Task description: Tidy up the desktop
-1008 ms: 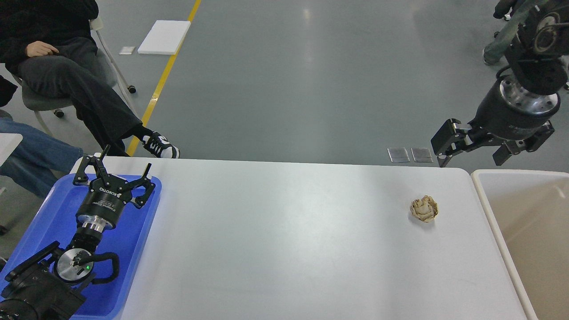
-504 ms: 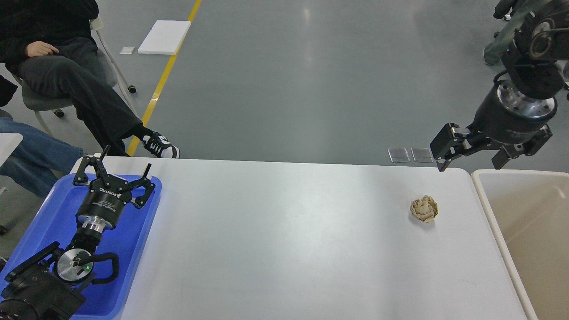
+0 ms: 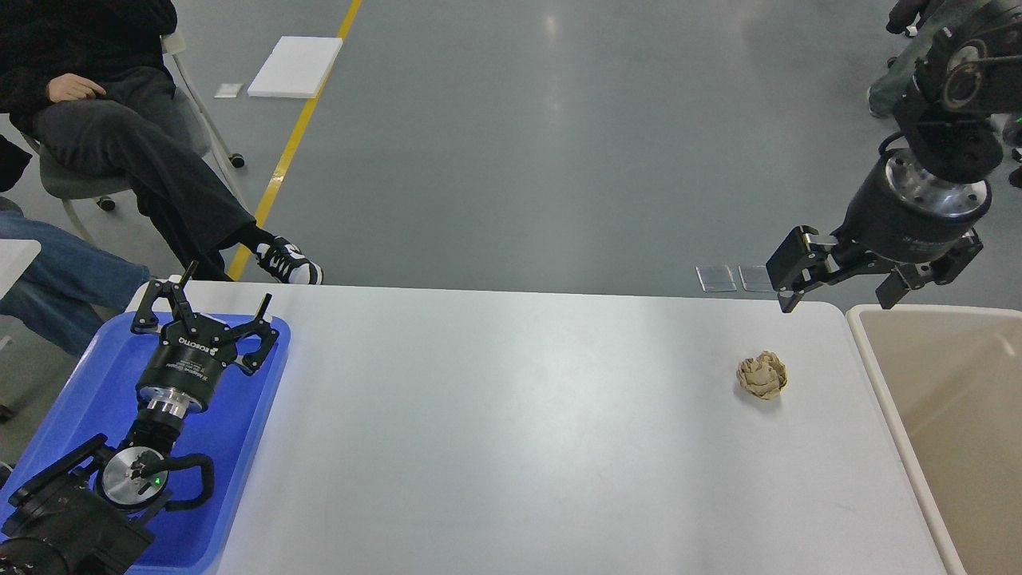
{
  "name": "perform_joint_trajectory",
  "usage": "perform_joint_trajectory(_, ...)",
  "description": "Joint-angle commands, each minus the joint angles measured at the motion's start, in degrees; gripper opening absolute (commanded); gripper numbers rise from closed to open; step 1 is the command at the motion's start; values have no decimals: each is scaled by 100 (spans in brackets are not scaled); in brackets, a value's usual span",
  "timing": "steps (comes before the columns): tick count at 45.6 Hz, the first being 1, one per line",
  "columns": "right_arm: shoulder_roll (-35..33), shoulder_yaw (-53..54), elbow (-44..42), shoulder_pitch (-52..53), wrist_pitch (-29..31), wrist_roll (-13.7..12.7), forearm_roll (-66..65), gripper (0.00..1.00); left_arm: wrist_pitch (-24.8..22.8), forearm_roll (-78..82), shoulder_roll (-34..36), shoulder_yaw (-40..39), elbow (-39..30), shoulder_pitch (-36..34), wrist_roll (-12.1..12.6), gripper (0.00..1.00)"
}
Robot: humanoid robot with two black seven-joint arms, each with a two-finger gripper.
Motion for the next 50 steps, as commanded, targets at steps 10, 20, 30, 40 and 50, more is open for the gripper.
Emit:
perform_joint_trajectory(10, -30, 107, -201, -29, 0, 0, 288, 100, 0, 0, 0, 0, 0, 2, 1, 99)
perform_joint_trajectory(20, 14, 46, -183, -152, -157, 0, 315, 100, 0, 0, 0, 0, 0, 2, -8, 99)
perform_joint_trajectory(30, -56, 203, -201, -609, -1334, 0, 262, 100, 0, 0, 0, 0, 0, 2, -8, 99)
perform_joint_trajectory(40, -74, 467, -420, -1285, -2469, -8, -54, 100, 0, 0, 0, 0, 0, 2, -8, 99)
perform_joint_trajectory(50, -109, 986, -1202, -2550, -2505, -26, -248, 100, 0, 0, 0, 0, 0, 2, -8, 99)
